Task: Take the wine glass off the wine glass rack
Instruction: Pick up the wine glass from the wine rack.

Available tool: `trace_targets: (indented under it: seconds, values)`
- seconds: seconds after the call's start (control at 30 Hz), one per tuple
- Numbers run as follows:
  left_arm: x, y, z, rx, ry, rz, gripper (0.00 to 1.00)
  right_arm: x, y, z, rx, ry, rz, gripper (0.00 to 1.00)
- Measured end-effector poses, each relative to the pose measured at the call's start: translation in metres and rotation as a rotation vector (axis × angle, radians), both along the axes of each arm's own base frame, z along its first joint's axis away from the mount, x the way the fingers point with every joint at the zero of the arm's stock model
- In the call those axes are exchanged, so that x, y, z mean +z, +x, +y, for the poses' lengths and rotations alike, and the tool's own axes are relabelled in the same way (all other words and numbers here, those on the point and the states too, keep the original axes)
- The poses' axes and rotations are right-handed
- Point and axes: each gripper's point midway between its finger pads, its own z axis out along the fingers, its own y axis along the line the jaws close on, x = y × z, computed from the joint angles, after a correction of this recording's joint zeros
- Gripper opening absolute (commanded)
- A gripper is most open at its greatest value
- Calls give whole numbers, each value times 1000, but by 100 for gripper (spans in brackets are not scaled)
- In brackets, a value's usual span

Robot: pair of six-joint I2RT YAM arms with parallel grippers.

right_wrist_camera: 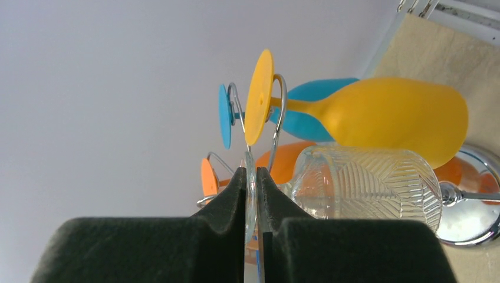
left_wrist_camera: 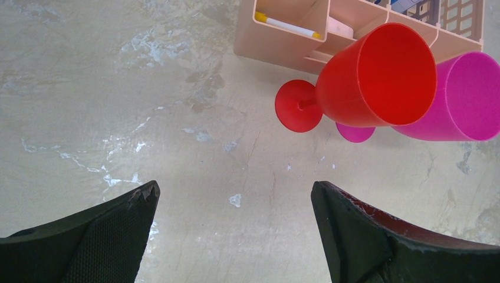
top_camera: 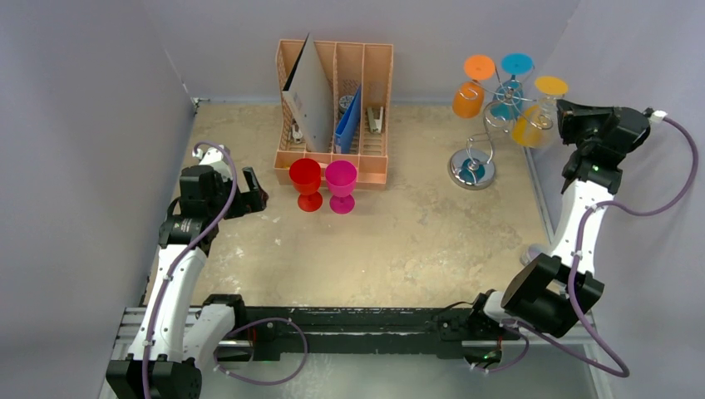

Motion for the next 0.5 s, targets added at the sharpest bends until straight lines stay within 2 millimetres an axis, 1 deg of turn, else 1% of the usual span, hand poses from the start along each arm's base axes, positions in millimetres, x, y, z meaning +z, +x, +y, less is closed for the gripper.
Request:
trace_targets:
  seconds: [0.17, 0.27, 0.5]
  values:
    - [0, 0, 0, 0, 0, 0, 100, 0, -1, -7, -37, -14, 4, 0]
    - [0, 0, 0, 0, 0, 0, 100, -1, -6, -8, -56, -28, 18, 0]
    - [0, 0, -1, -3, -2, 0, 100, 8, -34, -1, -95, -99, 29, 0]
